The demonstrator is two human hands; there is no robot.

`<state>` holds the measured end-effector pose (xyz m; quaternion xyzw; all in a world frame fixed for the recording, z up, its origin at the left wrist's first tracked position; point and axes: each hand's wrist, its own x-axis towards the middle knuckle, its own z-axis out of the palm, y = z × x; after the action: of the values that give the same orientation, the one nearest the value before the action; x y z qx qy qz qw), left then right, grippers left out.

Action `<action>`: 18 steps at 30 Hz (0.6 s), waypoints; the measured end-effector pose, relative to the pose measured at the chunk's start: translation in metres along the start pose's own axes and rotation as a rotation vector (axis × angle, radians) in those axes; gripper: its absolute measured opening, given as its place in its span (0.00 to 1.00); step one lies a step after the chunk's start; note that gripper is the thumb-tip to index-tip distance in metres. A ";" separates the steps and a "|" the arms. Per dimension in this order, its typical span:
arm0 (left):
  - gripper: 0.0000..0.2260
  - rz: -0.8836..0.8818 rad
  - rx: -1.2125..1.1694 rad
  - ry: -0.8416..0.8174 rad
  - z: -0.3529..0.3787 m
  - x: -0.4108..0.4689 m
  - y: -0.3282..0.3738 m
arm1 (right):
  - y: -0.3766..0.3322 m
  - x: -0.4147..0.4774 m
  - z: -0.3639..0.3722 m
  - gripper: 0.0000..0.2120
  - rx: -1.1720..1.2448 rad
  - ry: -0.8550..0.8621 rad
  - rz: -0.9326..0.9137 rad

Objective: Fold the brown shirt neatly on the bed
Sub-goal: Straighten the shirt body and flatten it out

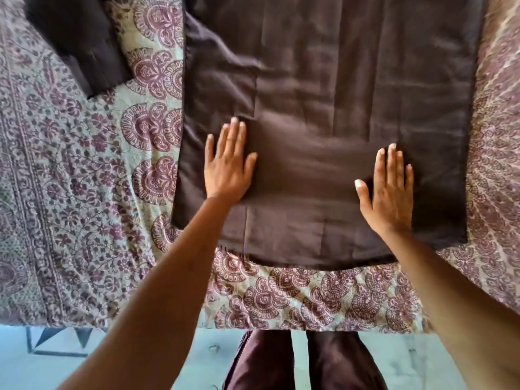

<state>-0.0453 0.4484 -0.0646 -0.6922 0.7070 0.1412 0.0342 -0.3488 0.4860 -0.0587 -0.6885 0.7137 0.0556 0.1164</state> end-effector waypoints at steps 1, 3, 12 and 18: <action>0.28 -0.120 0.001 0.012 -0.006 0.002 -0.026 | 0.001 -0.001 0.001 0.33 -0.004 0.001 -0.009; 0.27 -0.276 -0.002 0.020 -0.017 0.004 -0.069 | -0.001 -0.001 0.001 0.33 0.002 0.006 -0.002; 0.27 0.053 -0.022 0.022 -0.018 0.042 0.038 | -0.021 0.048 -0.017 0.30 0.081 0.030 -0.140; 0.27 -0.009 0.023 -0.029 -0.017 0.067 0.015 | 0.038 0.087 -0.016 0.30 0.067 0.100 0.073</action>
<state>-0.0602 0.3789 -0.0628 -0.6929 0.7048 0.1426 0.0530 -0.3903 0.3999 -0.0676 -0.6594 0.7449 0.0013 0.1013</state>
